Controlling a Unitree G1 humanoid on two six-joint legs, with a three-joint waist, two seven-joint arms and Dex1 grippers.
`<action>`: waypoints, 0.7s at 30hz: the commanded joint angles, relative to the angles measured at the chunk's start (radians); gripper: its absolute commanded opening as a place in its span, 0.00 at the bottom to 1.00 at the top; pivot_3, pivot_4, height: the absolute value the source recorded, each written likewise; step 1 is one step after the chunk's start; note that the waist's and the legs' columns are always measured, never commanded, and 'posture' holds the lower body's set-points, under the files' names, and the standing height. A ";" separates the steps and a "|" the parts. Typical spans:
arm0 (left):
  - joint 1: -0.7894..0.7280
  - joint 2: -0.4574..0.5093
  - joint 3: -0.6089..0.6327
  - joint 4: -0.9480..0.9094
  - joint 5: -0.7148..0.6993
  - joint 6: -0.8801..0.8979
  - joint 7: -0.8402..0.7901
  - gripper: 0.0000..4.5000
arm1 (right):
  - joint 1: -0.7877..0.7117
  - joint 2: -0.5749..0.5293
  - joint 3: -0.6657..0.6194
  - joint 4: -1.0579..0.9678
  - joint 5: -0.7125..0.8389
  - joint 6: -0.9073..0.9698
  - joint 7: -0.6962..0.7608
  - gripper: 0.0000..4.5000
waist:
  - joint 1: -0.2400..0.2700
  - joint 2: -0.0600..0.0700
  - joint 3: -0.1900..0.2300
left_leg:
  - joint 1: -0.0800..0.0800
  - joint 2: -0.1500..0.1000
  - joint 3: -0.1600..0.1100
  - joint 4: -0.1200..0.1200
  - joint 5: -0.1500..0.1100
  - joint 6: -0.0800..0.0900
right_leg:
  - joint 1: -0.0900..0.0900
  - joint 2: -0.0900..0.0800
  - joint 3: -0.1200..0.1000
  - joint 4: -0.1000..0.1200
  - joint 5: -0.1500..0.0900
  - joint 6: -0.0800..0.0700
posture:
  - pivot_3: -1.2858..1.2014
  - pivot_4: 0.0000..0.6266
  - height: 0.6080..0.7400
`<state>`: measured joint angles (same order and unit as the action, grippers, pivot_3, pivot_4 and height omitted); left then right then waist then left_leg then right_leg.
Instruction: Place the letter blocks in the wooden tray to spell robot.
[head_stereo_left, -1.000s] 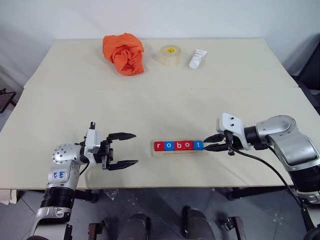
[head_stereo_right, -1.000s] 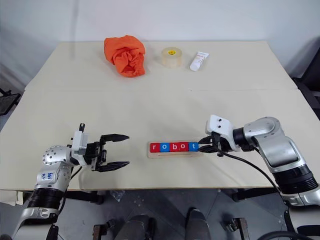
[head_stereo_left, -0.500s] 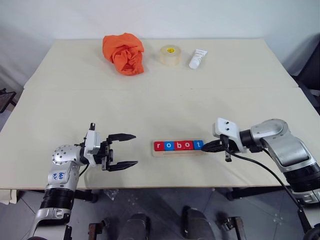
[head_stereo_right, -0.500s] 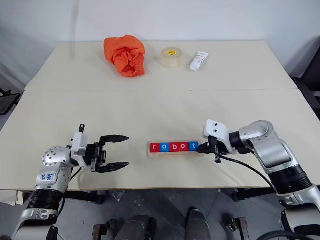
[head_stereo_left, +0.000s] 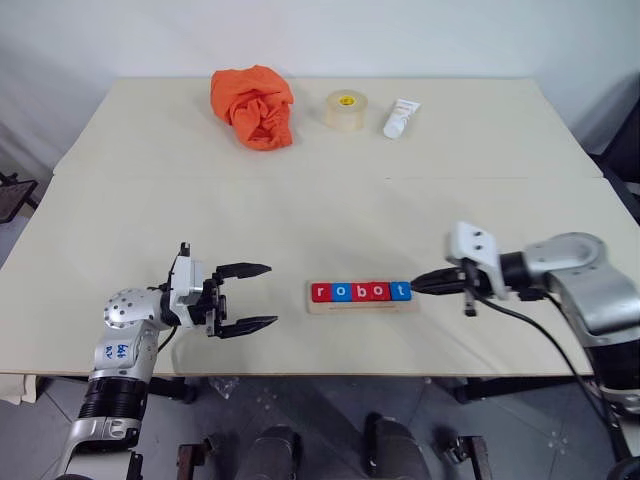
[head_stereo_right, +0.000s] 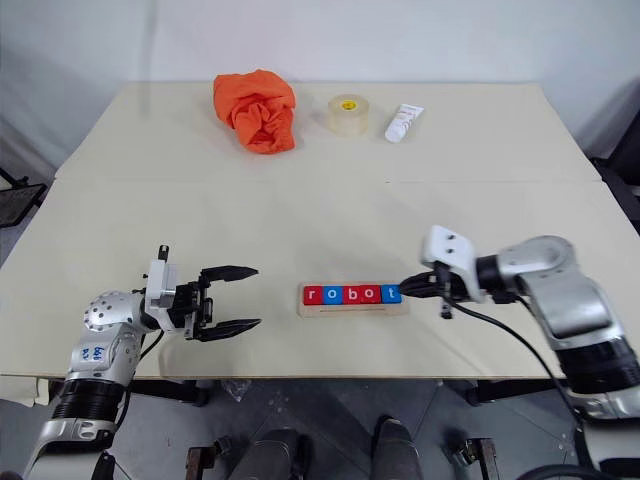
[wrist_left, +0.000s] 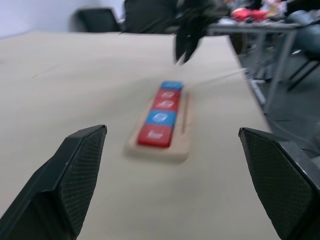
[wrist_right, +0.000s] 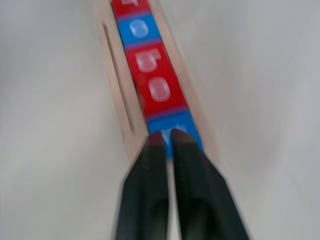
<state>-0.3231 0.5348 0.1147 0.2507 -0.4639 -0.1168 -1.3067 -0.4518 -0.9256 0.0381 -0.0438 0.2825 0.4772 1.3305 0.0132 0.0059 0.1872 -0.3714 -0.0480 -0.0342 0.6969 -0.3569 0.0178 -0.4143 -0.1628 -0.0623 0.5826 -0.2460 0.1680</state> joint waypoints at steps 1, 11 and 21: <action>0.002 0.024 0.038 -0.022 0.007 -0.007 0.050 1.00 | 0.043 -0.027 -0.112 0.031 0.094 -0.075 0.079 0.37 | 0.000 0.000 0.000 | 0.000 0.000 0.001 0.000 0.000 0.000 | 0.000 0.000 0.000 0.000 0.000 0.000 | 0.52 0.24 1.00; -0.003 0.084 0.104 0.011 -0.050 0.021 0.007 1.00 | 0.094 -0.085 -0.225 0.277 0.120 -0.301 0.209 0.99 | -0.008 0.000 0.000 | 0.001 0.001 0.003 0.000 0.000 0.000 | 0.000 0.000 0.000 0.000 0.000 0.000 | 0.52 0.24 1.00; -0.043 0.088 0.153 0.073 -0.071 -0.001 -0.020 1.00 | 0.035 -0.085 -0.261 0.445 0.175 -0.363 0.257 0.99 | -0.014 0.000 0.000 | 0.002 0.006 0.003 0.001 0.000 0.000 | 0.001 0.000 0.000 0.001 0.000 0.000 | 0.52 0.24 1.00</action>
<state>-0.3537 0.6138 0.2371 0.3305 -0.5090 -0.1080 -1.3232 -0.4004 -0.9941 -0.1767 0.3975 0.4226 0.1290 1.5359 -0.0008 0.0060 0.1872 -0.3697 -0.0421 -0.0307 0.6976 -0.3568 0.0176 -0.4138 -0.1627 -0.0619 0.5834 -0.2459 0.1681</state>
